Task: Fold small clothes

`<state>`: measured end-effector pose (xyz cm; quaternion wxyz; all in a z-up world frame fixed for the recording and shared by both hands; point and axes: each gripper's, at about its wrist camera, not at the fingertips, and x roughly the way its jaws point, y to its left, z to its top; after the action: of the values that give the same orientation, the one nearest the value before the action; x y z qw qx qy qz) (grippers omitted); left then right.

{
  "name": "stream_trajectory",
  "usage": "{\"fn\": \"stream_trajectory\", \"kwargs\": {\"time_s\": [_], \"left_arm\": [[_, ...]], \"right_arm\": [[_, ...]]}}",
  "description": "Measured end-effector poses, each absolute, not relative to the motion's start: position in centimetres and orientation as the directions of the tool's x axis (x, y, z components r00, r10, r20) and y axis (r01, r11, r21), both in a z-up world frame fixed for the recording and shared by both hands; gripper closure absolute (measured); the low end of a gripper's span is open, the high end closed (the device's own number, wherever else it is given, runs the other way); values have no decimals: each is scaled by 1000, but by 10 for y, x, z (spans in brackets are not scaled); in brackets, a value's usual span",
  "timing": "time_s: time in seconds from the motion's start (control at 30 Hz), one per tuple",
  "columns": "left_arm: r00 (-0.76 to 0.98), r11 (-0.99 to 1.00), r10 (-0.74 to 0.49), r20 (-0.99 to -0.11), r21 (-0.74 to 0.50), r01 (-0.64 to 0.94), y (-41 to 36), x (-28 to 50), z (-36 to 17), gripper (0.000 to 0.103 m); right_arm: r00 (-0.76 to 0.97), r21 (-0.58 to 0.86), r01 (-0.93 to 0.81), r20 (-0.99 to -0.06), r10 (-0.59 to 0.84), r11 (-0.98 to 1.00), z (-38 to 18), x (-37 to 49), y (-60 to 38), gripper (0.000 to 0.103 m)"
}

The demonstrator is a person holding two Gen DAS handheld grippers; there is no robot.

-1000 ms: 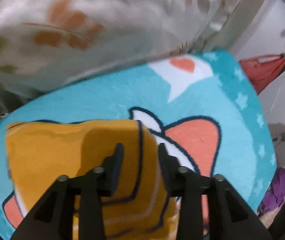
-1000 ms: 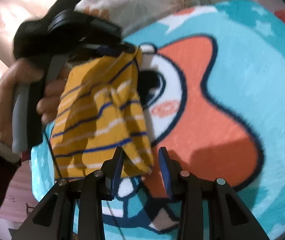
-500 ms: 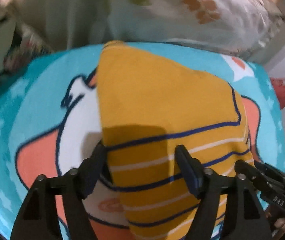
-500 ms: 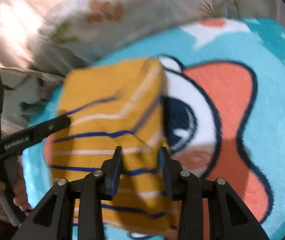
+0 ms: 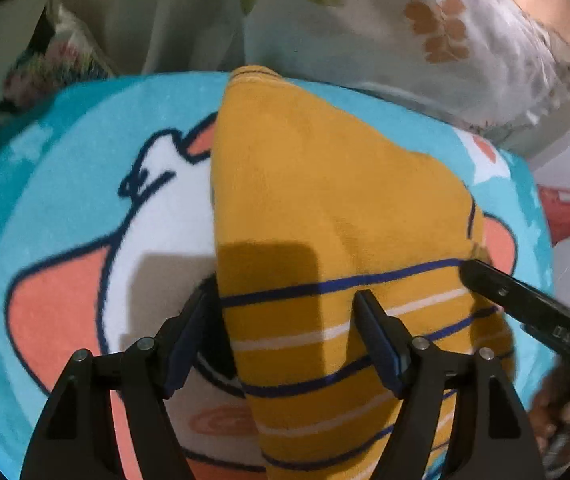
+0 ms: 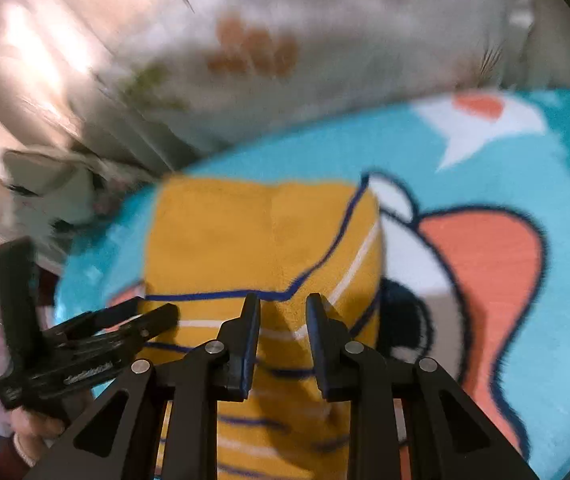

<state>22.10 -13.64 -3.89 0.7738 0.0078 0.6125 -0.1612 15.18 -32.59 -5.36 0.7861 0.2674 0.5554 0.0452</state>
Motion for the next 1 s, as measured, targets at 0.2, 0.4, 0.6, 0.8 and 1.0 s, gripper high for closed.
{"fn": "stream_trajectory", "kwargs": {"time_s": [0.2, 0.4, 0.6, 0.8, 1.0], "left_arm": [[263, 941, -276, -924, -204, 269, -136, 242, -15, 29], [183, 962, -206, -961, -164, 220, -144, 277, -52, 27], [255, 955, -237, -937, -176, 240, -128, 240, -12, 27], [279, 958, -220, -935, -154, 242, -131, 181, -21, 27], [241, 962, -258, -936, -227, 151, -110, 137, -28, 27]], "right_arm": [[446, 474, 250, -830, 334, 844, -30, 168, -342, 76], [307, 455, 284, -877, 370, 844, -71, 204, -332, 75], [432, 451, 260, -845, 315, 854, -32, 171, -339, 75], [461, 466, 175, -817, 347, 867, -16, 103, -321, 75], [423, 473, 243, -837, 347, 847, -37, 59, -337, 76]]}}
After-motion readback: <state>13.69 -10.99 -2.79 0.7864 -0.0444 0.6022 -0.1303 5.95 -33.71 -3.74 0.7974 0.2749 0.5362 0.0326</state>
